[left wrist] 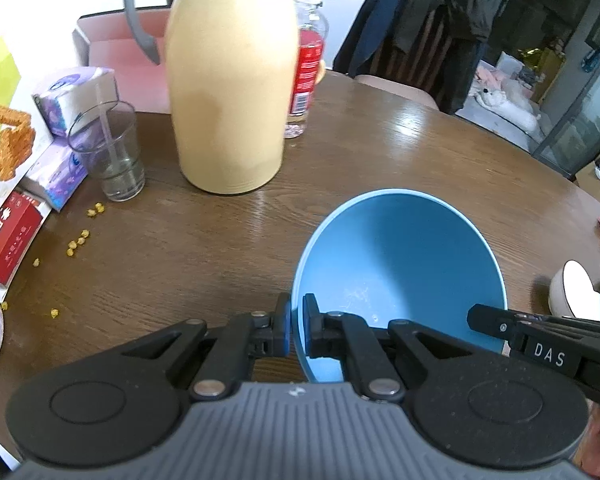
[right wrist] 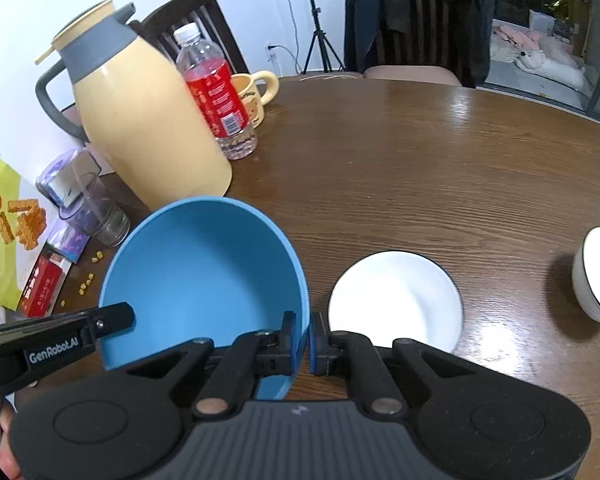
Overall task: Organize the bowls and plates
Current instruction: 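Lift the blue bowl with both grippers and carry it past the thermos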
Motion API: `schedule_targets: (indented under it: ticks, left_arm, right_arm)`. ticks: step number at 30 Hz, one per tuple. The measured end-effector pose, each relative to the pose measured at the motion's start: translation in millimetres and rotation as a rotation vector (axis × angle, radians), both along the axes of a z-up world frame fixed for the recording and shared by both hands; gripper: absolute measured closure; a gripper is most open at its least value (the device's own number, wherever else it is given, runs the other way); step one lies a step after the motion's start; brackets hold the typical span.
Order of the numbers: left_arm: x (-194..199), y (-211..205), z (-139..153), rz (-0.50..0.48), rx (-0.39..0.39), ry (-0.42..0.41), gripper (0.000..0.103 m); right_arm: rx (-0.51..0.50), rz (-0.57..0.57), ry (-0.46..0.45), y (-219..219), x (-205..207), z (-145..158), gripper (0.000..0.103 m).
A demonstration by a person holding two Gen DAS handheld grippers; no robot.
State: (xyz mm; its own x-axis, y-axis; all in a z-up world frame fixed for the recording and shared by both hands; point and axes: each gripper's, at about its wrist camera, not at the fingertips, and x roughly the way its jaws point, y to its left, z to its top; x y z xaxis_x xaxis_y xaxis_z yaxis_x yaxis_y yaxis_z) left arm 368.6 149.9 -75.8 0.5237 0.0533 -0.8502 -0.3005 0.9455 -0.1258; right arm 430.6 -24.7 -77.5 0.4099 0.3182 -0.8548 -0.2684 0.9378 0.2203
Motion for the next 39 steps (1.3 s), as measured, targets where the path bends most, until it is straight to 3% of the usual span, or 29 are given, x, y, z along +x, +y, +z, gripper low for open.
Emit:
schedule_targets:
  ticks: [25, 39]
  left_arm:
    - [-22, -86, 15, -0.163, 0.016, -0.033, 0.096]
    - [-37, -134, 10, -0.253, 0.016, -0.021, 0.096]
  right_arm:
    - [0.008, -0.153, -0.034, -95, -53, 18, 0.097]
    - [0.009, -0.242, -0.026, -144, -84, 13, 0.097]
